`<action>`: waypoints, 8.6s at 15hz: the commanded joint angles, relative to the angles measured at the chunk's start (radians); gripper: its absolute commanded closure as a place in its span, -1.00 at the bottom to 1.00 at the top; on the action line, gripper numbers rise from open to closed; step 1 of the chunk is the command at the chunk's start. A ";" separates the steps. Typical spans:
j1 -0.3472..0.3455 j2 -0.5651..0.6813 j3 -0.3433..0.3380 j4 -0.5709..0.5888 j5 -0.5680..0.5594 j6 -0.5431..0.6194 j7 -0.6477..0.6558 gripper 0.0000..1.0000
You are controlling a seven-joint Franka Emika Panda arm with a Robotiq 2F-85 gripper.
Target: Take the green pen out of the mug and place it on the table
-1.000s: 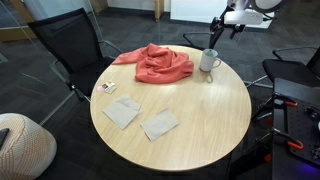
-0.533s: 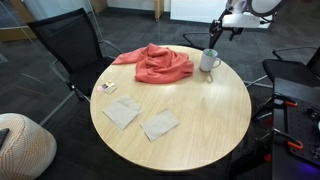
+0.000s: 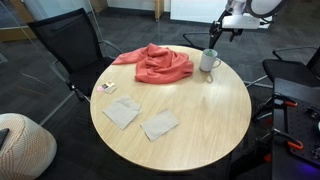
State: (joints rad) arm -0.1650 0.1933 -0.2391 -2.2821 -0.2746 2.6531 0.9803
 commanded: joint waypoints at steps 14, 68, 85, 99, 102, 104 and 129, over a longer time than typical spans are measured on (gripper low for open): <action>0.060 0.220 -0.077 0.133 0.066 0.105 -0.067 -0.37; 0.128 0.477 -0.158 0.341 0.209 0.059 -0.126 1.00; 0.366 0.177 -0.390 0.045 0.009 0.151 -0.067 0.94; 0.683 -0.209 -0.602 -0.180 -0.604 0.212 0.239 0.94; 0.719 -0.200 -0.549 -0.208 -0.519 0.218 0.174 0.94; 0.743 -0.178 -0.511 -0.220 -0.428 0.223 0.097 0.94; 0.199 0.365 0.256 0.267 0.336 -0.240 -0.900 0.94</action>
State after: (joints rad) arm 0.0451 0.5001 -0.0034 -2.0897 0.0589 2.4697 0.1232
